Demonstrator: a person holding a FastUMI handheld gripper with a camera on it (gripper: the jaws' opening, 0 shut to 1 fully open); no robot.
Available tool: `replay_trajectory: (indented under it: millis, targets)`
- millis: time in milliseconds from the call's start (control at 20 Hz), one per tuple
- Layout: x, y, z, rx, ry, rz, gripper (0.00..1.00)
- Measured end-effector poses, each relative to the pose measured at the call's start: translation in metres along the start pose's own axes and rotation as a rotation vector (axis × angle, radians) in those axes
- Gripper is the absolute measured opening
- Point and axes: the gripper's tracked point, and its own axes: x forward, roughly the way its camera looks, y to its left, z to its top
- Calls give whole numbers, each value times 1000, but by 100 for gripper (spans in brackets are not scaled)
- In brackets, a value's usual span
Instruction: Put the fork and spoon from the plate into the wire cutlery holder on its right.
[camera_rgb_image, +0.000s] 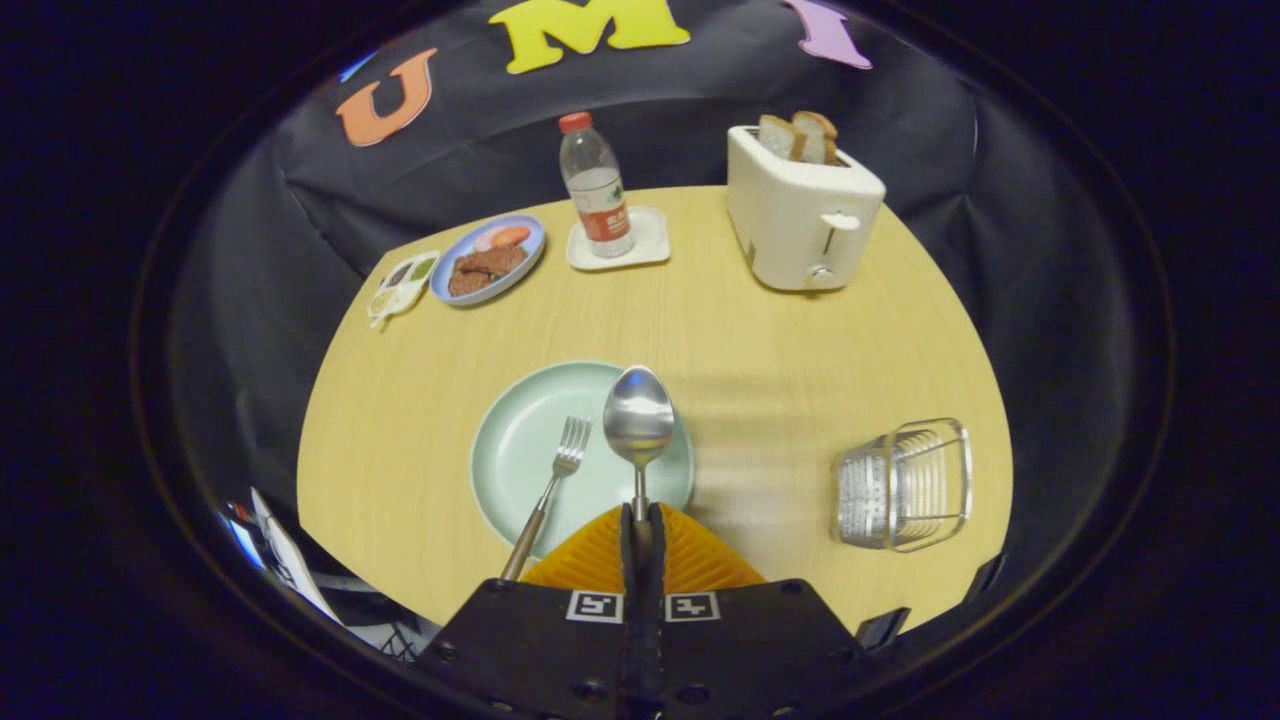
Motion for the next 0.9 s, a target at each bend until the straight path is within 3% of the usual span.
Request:
replay_trajectory:
  millis: [400, 600, 900]
  targets:
    - [-81, -128, 11, 37, 86, -66, 1]
    - [-78, -165, -10, 37, 194, -88, 1]
    - [-44, -169, -35, 135, 376, -19, 1]
